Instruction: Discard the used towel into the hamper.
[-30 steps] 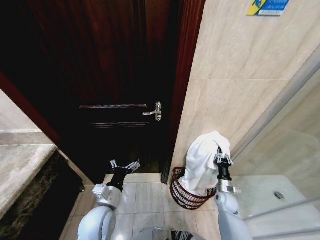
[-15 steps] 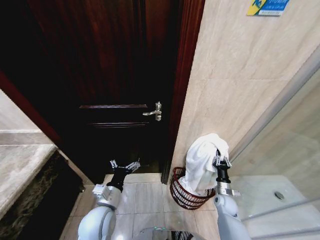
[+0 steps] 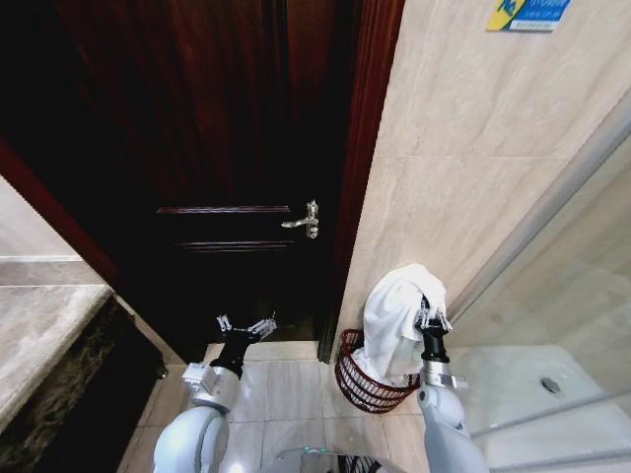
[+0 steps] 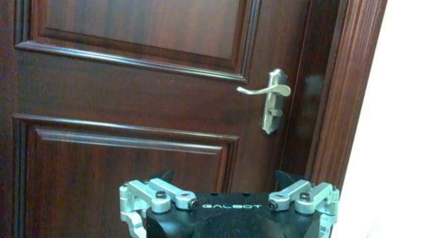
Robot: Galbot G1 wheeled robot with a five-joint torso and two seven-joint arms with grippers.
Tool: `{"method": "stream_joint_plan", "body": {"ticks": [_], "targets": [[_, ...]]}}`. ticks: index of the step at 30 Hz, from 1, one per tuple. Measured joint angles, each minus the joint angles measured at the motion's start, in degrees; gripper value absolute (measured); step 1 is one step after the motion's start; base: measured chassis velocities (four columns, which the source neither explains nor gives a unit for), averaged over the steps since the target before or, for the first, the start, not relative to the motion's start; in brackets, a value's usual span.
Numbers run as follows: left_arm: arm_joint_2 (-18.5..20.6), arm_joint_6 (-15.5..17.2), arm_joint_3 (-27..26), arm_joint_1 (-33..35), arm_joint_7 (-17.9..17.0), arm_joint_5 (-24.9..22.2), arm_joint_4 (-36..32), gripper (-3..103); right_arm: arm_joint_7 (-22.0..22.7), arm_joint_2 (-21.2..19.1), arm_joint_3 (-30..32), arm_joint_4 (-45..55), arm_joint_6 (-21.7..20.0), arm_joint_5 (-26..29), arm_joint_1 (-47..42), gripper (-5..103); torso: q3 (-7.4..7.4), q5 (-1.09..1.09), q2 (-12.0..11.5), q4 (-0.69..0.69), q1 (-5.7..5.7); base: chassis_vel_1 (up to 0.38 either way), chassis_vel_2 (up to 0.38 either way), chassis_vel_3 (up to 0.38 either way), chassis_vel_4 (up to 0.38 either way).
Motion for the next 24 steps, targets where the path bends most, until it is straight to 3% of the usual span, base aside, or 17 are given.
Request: {"method": "stream_joint_plan", "body": {"ticks": [24], "targets": [[0.00, 0.00, 0.00, 0.00, 0.00, 0.00, 0.00, 100, -1.18, 0.28, 0.31, -6.24, 0.72, 0.72, 1.08, 13, 0.00, -0.01, 0.00, 0.00, 0.00, 0.000, 0.000, 0.000, 0.000]]}}
